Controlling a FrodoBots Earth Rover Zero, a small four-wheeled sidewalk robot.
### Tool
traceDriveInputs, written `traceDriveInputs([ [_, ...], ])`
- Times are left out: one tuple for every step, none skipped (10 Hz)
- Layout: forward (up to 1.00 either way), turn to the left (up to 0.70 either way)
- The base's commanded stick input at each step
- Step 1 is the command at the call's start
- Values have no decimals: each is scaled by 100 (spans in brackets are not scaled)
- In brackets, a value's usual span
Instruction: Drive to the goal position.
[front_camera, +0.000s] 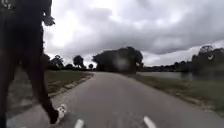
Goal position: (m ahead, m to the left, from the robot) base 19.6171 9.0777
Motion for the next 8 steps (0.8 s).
traceDriveInputs([
  [70, 0],
  [70, 0],
  [70, 0],
  [70, 0],
  [70, 0],
  [70, 0],
  [70, 0],
  [70, 0],
])
